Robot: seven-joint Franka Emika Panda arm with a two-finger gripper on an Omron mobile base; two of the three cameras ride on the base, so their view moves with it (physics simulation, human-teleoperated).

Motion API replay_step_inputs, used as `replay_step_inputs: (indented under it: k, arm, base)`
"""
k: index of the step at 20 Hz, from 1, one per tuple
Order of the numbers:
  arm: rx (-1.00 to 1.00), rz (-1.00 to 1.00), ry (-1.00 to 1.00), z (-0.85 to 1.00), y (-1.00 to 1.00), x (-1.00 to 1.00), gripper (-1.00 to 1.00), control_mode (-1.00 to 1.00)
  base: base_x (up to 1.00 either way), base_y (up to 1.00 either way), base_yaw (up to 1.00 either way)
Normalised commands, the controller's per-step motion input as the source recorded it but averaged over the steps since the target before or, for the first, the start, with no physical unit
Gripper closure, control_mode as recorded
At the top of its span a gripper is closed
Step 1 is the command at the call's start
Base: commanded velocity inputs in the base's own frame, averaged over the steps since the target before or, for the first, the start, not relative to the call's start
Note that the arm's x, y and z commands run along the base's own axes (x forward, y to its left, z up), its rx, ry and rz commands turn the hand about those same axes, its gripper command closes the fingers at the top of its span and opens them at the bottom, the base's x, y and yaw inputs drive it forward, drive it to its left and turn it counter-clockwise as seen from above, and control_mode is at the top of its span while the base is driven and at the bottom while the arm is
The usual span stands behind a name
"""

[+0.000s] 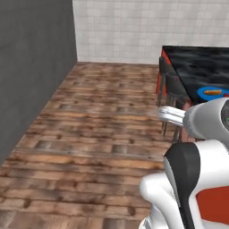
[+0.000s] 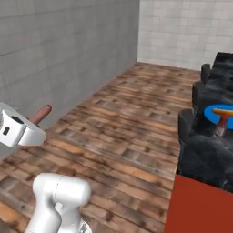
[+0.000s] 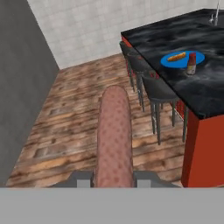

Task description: Move the hot dog bun to the plate on the dining table and place the condiment next to that plate. Then navigate to the fridge and take the sausage and place it on the plate as well.

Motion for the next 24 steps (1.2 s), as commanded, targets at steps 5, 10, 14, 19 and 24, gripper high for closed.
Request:
replay_step_inputs:
  k: [5, 10, 14, 19, 24]
  arm:
    - [0.00, 0.00, 0.00, 0.00, 0.00, 0.00, 1.00, 1.00]
    - [0.00, 0.00, 0.00, 0.00, 0.00, 0.00, 1.00, 1.00]
    - [0.00, 0.00, 0.00, 0.00, 0.00, 0.00, 1.00, 1.00]
    - [0.00, 0.00, 0.00, 0.00, 0.00, 0.00, 1.00, 1.00]
    - [0.00, 0.00, 0.00, 0.00, 0.00, 0.00, 1.00, 1.00]
  base:
    - [0.57, 0.63, -0.55]
    - [0.64, 0.53, -0.54]
    - [0.80, 0.44, -0.53]
    - [0.89, 0.36, -0.51]
    - [0.82, 0.43, -0.52]
